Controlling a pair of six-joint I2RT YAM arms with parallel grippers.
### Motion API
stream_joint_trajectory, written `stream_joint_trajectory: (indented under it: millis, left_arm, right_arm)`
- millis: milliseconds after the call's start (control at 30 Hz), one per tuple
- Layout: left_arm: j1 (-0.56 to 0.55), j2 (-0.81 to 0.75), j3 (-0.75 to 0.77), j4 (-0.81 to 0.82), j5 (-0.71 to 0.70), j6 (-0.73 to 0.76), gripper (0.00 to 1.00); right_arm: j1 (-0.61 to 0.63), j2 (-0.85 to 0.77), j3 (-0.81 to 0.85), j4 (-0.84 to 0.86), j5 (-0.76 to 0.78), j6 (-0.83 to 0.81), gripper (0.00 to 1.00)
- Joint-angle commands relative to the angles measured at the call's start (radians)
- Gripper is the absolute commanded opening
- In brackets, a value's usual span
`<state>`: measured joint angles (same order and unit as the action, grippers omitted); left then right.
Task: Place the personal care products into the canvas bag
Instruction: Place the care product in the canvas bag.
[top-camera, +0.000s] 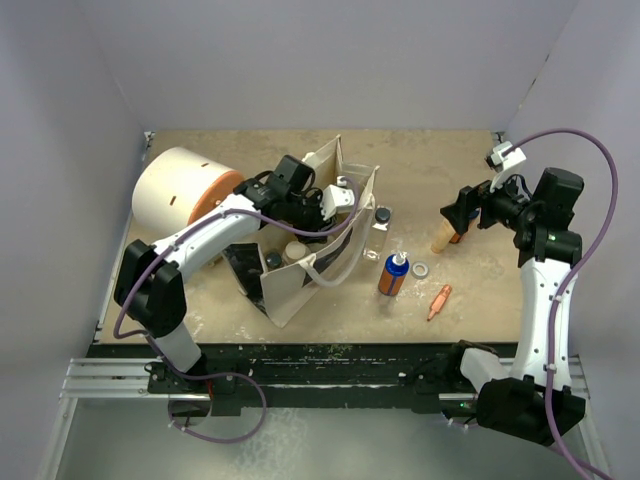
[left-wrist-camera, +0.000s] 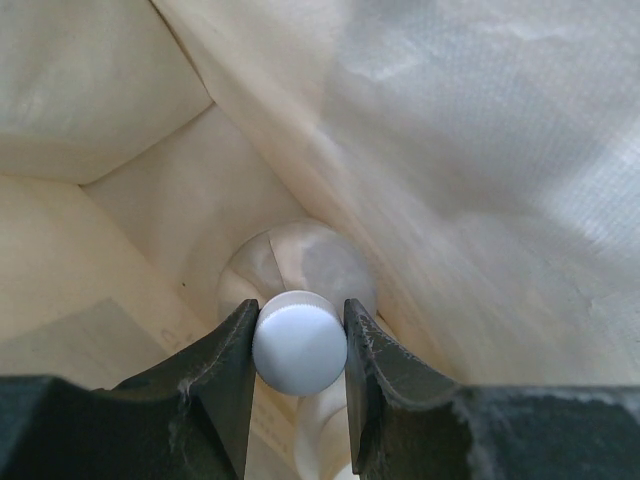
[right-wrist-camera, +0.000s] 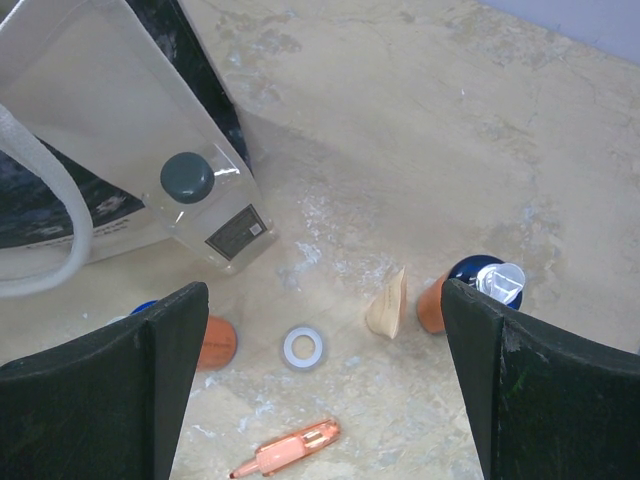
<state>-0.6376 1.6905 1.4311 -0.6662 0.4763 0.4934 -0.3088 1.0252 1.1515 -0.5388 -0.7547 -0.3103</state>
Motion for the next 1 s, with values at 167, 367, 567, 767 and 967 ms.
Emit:
stream_joint_trajectory:
  millis: [167, 367, 567, 767, 967]
  left_arm:
    - [-0.019, -0.041, -0.002, 0.000, 0.056, -0.024, 0.37]
    - [-0.019, -0.061, 0.037, -0.018, 0.036, -0.043, 0.50]
    - [-0.019, -0.097, 0.079, -0.032, 0.018, -0.058, 0.71]
    - [-0.019, -0.142, 0.124, -0.042, -0.025, -0.052, 0.86]
    - [-0.018, -0.200, 0.175, -0.029, -0.106, -0.044, 0.89]
  right_arm:
    - [-0.004, -0.011, -0.006, 0.031, -0.029, 0.012, 1.00]
    - [-0.004, -0.007, -0.006, 0.031, -0.031, 0.011, 1.00]
    - [-0.003, 0.003, 0.003, 0.025, -0.032, 0.014, 1.00]
    - [-0.004, 0.007, 0.006, 0.024, -0.031, 0.013, 1.00]
    - [-0.004, 0.027, 0.029, -0.003, -0.047, -0.007, 1.00]
